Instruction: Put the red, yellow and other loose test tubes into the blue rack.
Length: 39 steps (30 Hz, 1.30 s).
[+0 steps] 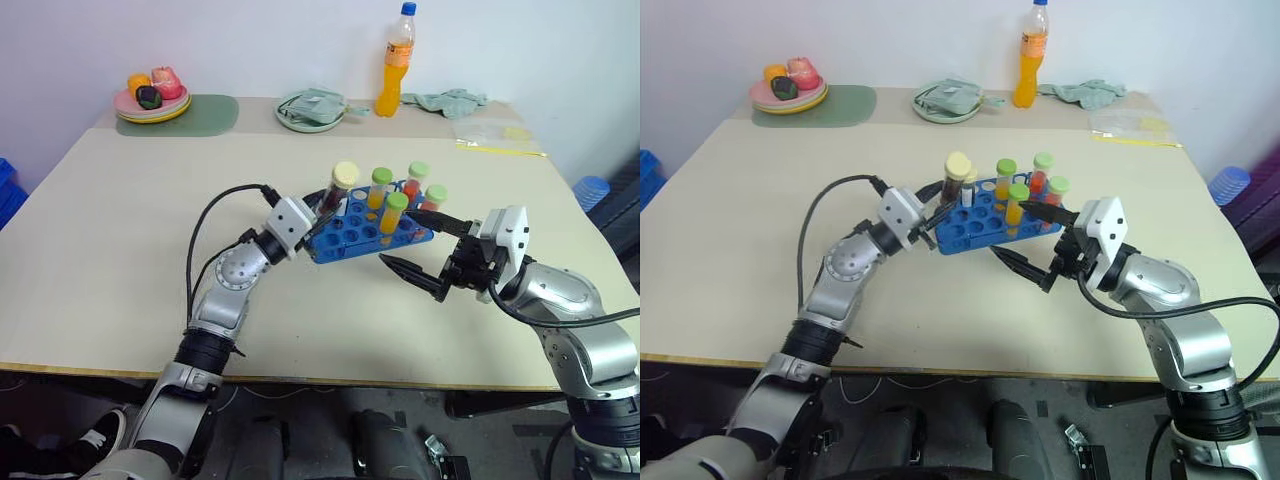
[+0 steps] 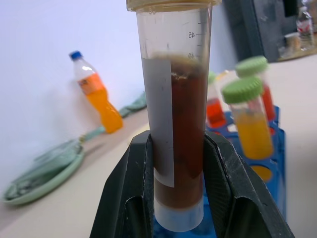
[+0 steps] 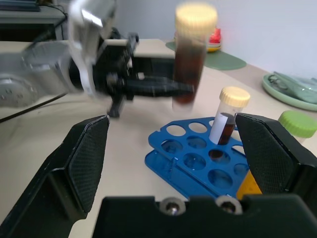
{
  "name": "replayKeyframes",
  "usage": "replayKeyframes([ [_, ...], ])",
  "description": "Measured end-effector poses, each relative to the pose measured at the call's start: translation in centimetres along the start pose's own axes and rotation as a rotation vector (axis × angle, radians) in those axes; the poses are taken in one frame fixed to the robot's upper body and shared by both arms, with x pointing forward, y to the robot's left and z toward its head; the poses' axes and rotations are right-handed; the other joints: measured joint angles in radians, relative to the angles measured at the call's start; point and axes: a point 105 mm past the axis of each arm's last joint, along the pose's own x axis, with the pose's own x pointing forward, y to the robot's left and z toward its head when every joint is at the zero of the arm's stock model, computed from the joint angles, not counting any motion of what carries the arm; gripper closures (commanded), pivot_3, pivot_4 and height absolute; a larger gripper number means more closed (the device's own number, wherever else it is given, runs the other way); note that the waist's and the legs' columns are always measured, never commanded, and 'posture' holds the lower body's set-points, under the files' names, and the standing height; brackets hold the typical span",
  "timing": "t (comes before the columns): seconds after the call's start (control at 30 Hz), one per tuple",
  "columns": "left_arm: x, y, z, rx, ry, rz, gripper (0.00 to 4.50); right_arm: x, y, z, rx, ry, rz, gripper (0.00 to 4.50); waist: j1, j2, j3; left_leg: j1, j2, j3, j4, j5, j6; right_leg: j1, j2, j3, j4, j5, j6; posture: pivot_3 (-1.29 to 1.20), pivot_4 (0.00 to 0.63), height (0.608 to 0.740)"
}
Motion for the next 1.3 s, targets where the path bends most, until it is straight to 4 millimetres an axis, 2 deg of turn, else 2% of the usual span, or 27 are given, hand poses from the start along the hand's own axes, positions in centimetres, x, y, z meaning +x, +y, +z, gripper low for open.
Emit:
replayKeyframes([
  [0.17, 1.3, -0.9, -0.4, -0.043, -0.018, -0.003, 3.68, -0.2, 0.0, 0.7, -0.016, -0.007, -0.023, 0.0, 0.002, 0.0, 0.0, 0.0, 0.0, 0.0, 0.0, 0.0, 0.0, 0.0, 0.0, 0.0, 0.0, 0.0, 0.0, 0.0, 0.15, 0.74],
  [0.4, 2.0, -3.2, -1.1, -0.114, -0.029, -0.055, 3.68, -0.7, -0.1, 0.2, 0.001, 0.012, -0.046, 0.0, 0.001, 0.0, 0.0, 0.0, 0.0, 0.0, 0.0, 0.0, 0.0, 0.0, 0.001, 0.0, 0.0, 0.0, 0.0, 0.0, 0.15, 0.74],
  [0.83, 2.0, -3.9, -2.1, -0.14, -0.005, -0.042, 3.68, -1.6, -0.1, -0.4, -0.002, 0.029, -0.064, 0.0, 0.002, 0.0, 0.0, 0.0, 0.0, 0.0, 0.0, 0.0, 0.0, 0.0, 0.001, 0.0, 0.0, 0.0, 0.0, 0.0, 0.15, 0.74],
  [1.17, 2.1, -4.1, -2.3, -0.275, -0.012, -0.023, 3.68, -1.9, -0.2, -0.4, -0.015, 0.038, -0.069, 0.0, 0.003, 0.0, 0.0, 0.0, 0.0, -0.001, 0.0, 0.0, 0.0, 0.0, 0.001, 0.0, 0.0, 0.0, 0.0, 0.0, 0.15, 0.74],
  [1.3, 1.9, -3.8, -3.1, -0.334, 0.021, -0.01, 3.68, -1.9, -0.2, -0.4, -0.017, 0.039, -0.07, 0.0, -0.001, 0.0, 0.0, 0.0, 0.0, -0.001, 0.0, 0.0, 0.0, 0.0, 0.001, 0.0, 0.0, 0.0, 0.0, 0.0, 0.15, 0.74],
])
